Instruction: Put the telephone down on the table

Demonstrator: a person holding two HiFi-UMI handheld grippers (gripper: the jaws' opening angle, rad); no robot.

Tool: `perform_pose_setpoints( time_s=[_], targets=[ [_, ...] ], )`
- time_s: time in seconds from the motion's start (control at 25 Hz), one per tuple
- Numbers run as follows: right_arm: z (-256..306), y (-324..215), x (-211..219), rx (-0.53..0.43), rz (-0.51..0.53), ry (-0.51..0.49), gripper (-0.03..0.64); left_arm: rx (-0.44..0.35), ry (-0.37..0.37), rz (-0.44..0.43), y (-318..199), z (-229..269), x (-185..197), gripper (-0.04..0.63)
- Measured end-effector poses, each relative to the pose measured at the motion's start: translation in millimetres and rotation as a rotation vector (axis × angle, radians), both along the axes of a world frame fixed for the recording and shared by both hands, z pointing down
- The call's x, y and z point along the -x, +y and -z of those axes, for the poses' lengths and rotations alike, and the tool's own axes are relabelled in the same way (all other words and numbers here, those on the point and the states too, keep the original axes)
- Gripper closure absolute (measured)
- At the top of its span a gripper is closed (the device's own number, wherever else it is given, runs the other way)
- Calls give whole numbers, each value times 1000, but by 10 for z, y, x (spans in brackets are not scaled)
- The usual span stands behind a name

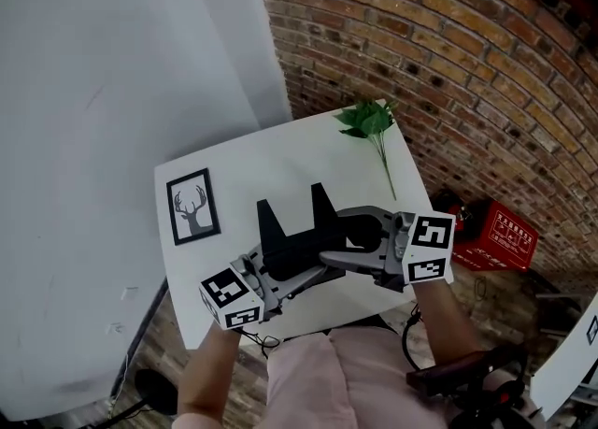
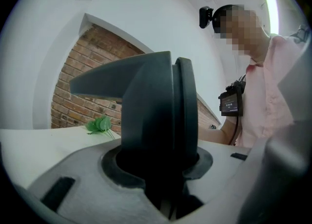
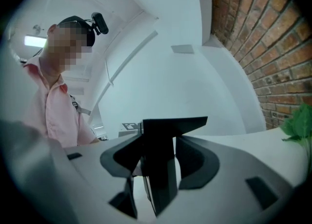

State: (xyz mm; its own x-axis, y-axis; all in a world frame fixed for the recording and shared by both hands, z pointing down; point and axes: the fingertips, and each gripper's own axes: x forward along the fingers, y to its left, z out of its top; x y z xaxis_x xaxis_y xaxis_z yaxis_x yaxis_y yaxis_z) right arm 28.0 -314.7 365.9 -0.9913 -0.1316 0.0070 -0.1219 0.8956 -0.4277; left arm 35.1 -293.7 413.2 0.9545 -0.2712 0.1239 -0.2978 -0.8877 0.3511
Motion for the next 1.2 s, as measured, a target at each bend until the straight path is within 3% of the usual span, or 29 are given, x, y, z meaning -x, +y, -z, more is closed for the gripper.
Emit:
perform_pose_setpoints(
  time_s=[0.52,1.2],
  targets=[
    [-1004,-161,8,229,-12,66,400,214,23,29,-82,-954,0,430],
    [-1595,-216,21,364,-36,106,400,370,58,43,-91,-1503,3,430]
  ],
)
